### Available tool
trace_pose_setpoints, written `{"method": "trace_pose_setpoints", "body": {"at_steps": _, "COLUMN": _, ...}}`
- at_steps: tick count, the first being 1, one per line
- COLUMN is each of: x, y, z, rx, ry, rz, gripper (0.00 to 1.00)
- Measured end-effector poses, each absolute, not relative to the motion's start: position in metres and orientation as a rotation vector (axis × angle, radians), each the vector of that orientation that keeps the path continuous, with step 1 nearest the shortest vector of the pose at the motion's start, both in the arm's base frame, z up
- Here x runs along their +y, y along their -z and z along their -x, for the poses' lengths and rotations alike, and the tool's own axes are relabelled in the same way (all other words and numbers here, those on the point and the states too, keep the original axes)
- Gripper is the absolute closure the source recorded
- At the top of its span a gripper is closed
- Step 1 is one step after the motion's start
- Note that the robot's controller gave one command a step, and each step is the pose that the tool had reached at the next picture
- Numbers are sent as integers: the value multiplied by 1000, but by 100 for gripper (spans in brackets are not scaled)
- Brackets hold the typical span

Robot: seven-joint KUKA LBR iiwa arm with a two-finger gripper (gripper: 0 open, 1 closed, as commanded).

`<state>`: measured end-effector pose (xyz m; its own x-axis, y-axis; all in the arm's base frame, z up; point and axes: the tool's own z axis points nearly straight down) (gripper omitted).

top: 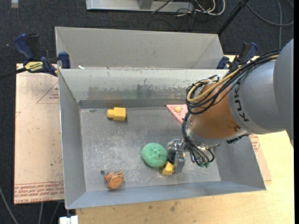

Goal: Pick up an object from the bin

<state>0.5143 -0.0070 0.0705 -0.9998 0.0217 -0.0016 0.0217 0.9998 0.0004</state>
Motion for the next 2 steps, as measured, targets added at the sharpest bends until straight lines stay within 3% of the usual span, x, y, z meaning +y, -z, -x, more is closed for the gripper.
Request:
{"method": "trace_pose_setpoints", "body": {"at_steps": 1, "x": -3, "y": -71, "z": -523, "rx": 3141, "ry": 1, "rz": -10, "gripper": 100}}
{"method": "trace_pose_setpoints", "body": {"at_steps": 2, "x": 17, "y": -83, "z": -516, "rx": 3142, "ry": -1, "rz": 8, "gripper": 100}}
